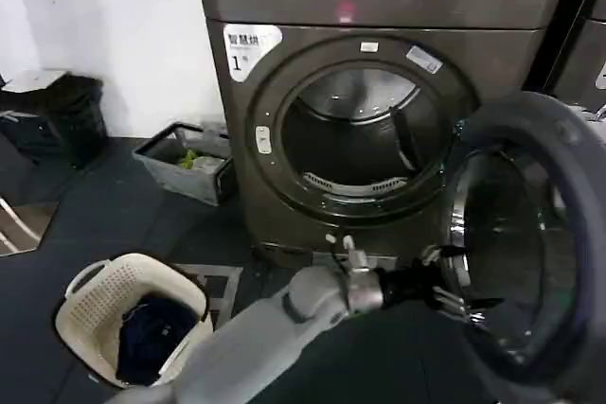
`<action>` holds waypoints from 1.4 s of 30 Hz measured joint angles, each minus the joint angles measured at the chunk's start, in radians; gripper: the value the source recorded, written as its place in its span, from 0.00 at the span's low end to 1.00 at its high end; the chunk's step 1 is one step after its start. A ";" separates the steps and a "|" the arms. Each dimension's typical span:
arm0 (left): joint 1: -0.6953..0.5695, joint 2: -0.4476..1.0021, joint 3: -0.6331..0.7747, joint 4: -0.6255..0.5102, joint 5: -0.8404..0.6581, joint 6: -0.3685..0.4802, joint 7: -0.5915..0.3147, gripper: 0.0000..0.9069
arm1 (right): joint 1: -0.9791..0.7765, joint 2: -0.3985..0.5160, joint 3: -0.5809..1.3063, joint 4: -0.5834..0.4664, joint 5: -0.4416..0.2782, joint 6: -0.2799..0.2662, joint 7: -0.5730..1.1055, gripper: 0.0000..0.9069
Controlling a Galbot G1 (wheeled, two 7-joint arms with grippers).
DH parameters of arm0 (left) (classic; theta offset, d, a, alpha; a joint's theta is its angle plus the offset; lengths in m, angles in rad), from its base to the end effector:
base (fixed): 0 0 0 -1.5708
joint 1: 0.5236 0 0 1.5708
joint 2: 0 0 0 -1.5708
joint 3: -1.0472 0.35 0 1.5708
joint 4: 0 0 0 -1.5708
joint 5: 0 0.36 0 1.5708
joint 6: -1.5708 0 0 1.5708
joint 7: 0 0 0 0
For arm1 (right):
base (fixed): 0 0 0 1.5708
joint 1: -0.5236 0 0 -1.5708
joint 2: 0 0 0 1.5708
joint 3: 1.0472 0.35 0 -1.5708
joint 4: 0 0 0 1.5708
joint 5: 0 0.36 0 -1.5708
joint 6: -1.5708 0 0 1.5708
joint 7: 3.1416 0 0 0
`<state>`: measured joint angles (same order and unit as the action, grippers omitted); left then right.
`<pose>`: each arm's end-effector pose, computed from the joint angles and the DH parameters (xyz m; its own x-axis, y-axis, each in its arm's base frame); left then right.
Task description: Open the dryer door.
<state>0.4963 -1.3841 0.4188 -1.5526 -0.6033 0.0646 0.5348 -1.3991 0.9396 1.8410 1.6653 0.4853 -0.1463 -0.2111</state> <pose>0.3920 -0.2199 -0.2338 -0.0976 0.9888 -0.1128 0.9951 0.0990 0.0069 0.0670 -0.4666 -0.0783 -0.6510 0.6666 -0.3632 0.7491 0.6414 -0.1656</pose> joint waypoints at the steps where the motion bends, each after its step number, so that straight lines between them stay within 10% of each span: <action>1: -0.009 -0.009 0.007 0.007 0.008 -0.005 -0.002 1.00 | -0.003 0.000 0.004 0.001 0.000 0.000 0.000 1.00; 42: -0.199 -0.225 0.084 0.396 0.176 -0.150 -0.101 1.00 | -0.124 -0.028 0.192 -0.009 -0.046 -0.026 0.074 1.00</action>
<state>0.2976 -1.6091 0.5025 -1.1563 -0.4272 -0.0858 0.4339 -1.5231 0.9117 2.0332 1.6565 0.4393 -0.1721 -0.1374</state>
